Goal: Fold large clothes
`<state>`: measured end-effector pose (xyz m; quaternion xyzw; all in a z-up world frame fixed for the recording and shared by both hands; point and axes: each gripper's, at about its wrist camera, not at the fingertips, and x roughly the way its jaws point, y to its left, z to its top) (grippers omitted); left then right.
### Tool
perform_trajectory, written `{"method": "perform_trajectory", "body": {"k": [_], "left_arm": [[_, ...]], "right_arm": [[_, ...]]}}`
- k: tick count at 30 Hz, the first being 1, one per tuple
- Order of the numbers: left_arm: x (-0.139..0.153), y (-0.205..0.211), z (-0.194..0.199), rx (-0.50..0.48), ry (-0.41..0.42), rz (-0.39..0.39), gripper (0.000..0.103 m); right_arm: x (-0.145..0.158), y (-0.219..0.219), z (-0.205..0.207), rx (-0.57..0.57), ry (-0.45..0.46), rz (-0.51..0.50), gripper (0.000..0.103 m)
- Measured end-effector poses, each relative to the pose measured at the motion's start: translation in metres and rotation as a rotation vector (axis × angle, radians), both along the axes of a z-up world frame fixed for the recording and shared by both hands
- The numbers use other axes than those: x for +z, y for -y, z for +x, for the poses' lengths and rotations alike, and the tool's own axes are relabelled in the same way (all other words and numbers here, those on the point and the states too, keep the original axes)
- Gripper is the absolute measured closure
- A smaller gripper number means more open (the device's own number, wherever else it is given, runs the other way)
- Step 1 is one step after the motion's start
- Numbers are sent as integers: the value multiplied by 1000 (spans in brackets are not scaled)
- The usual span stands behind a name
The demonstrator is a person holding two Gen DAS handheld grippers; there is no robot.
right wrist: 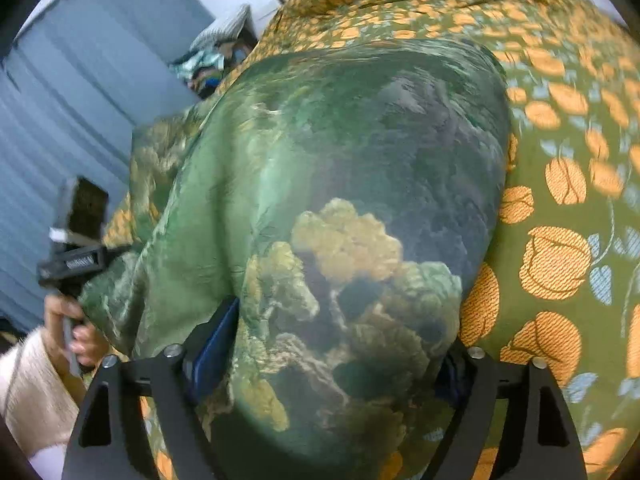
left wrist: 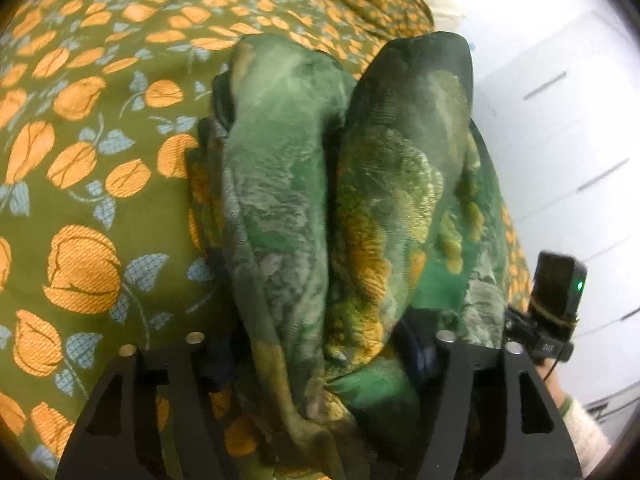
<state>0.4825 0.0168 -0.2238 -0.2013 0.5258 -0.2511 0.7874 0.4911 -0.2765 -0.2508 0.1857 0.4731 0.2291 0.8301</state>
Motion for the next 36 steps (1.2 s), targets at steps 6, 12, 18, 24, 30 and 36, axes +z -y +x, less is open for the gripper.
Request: {"method": "perform_trajectory", "body": {"k": [6, 12, 18, 24, 30, 36], "left_arm": [[40, -19, -27, 69, 127, 103, 11], [93, -24, -101, 154, 412, 468, 1], [116, -9, -154, 222, 550, 651, 0], [146, 12, -211, 277, 530, 647, 0], [165, 28, -271, 276, 556, 665, 0], [165, 34, -303, 250, 533, 679, 0]], "right_arm": [[13, 12, -13, -71, -13, 38, 0], [61, 17, -64, -155, 71, -202, 0], [103, 2, -136, -179, 166, -500, 0], [152, -27, -206, -242, 235, -546, 0], [175, -58, -254, -276, 281, -517, 0], [188, -73, -297, -320, 295, -495, 0]]}}
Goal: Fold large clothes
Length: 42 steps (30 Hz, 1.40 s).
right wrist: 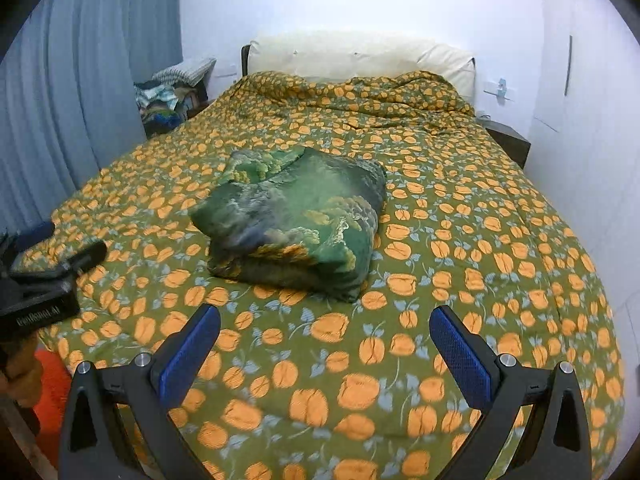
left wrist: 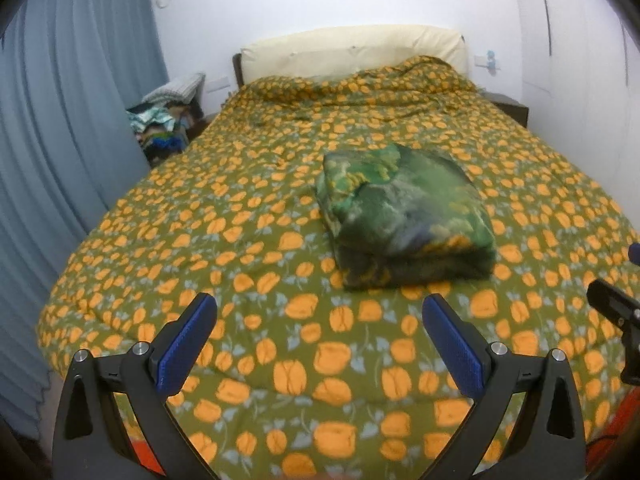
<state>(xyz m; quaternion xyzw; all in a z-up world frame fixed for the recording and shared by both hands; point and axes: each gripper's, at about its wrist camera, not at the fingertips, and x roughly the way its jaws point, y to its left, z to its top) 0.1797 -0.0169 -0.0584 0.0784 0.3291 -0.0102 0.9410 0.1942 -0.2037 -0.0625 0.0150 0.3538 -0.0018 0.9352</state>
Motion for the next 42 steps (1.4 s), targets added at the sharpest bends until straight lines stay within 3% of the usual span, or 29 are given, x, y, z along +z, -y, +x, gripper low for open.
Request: {"method": "perform_trajectory", "body": {"k": [9, 23, 42], "left_arm": [[0, 6, -34, -51, -23, -36, 0], [15, 7, -56, -77, -74, -105, 0], [44, 20, -66, -58, -43, -56, 0]], "right_arm": [[0, -7, -31, -21, -58, 83, 0], [21, -23, -60, -29, -74, 2, 0], [55, -24, -75, -70, -51, -61, 0]]}}
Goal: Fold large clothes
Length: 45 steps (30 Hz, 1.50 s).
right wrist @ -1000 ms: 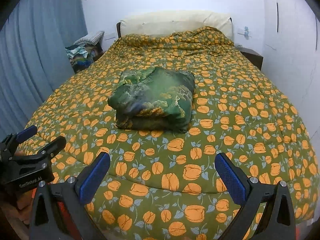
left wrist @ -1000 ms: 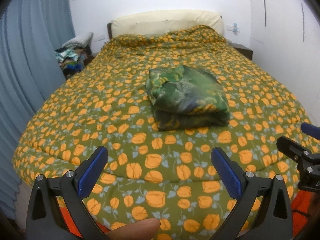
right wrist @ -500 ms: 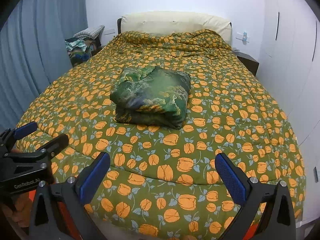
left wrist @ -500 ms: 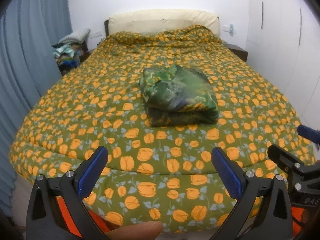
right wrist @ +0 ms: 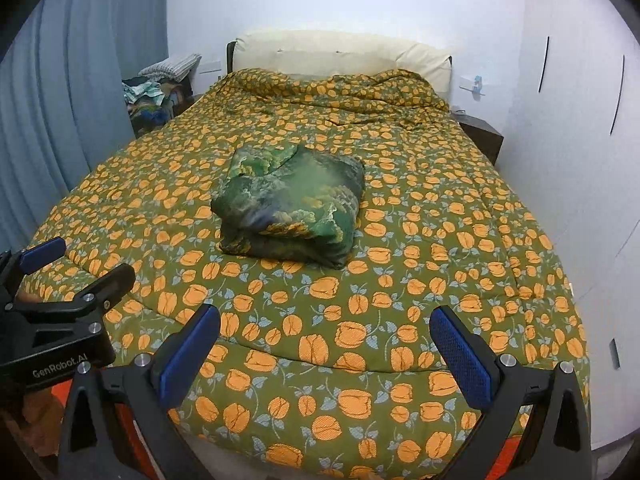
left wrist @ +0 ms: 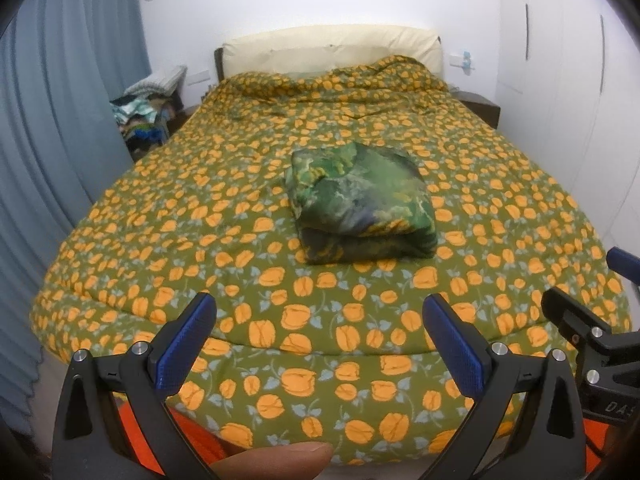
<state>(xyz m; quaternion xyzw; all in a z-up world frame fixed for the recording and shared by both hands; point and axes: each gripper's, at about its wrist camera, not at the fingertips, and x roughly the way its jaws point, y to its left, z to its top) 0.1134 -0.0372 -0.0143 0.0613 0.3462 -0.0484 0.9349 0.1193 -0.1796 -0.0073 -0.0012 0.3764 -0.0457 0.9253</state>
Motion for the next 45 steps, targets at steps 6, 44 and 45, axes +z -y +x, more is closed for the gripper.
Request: {"method": "perform_trajectory", "body": {"k": [6, 44, 45], "left_arm": [[1, 0, 1, 4, -4, -1, 0], [-2, 7, 2, 1, -30, 3, 0], [-2, 7, 1, 3, -26, 7, 1]], "right_arm": [[3, -1, -1, -18, 5, -23, 0], [5, 10, -3, -64, 5, -35, 0], [5, 10, -3, -64, 4, -35, 0]]}}
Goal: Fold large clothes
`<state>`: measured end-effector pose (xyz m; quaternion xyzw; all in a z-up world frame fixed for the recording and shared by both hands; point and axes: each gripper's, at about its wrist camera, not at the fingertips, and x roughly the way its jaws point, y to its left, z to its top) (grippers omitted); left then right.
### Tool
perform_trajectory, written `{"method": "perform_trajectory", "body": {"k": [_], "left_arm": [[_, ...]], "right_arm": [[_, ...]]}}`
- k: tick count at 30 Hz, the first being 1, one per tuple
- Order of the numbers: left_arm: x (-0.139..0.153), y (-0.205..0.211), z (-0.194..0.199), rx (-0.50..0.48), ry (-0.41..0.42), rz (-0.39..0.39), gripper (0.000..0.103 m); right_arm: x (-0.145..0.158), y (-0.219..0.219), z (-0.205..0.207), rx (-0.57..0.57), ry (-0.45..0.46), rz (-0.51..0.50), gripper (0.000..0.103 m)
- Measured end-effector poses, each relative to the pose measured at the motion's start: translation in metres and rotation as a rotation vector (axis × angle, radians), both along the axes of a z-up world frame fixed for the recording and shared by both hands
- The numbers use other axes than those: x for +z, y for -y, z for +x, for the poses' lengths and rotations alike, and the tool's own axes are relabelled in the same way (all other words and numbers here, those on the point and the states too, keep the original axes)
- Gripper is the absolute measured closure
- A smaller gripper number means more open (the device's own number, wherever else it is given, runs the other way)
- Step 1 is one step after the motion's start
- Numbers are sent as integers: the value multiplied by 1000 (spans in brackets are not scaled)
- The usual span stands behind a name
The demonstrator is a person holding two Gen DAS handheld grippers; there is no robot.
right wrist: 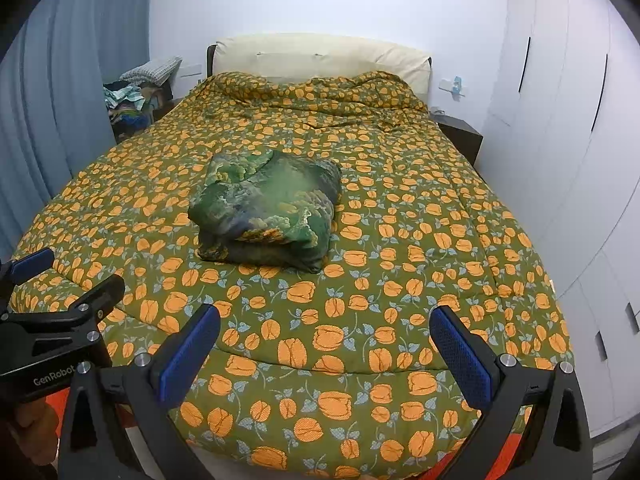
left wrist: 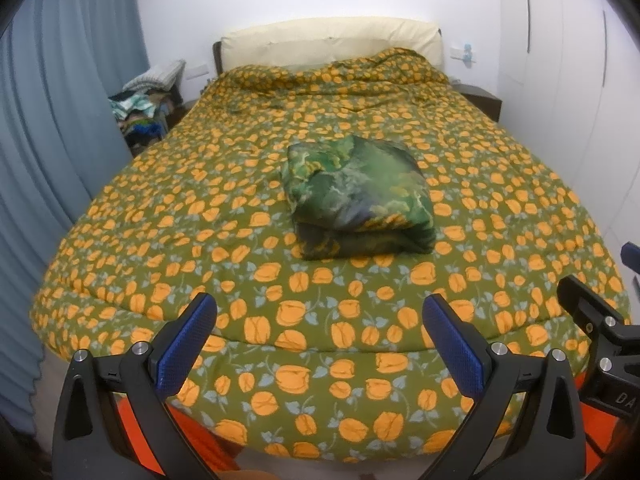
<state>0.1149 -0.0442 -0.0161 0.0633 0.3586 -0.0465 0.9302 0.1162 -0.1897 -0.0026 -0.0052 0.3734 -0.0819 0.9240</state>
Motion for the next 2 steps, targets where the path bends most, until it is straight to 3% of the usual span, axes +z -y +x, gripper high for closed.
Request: {"method": "perform_trajectory", "body": {"k": [2], "left_arm": [[1, 1, 1, -11, 4, 8, 1]], "right_arm": [[-1, 0, 0, -1, -3, 3, 0]]}}
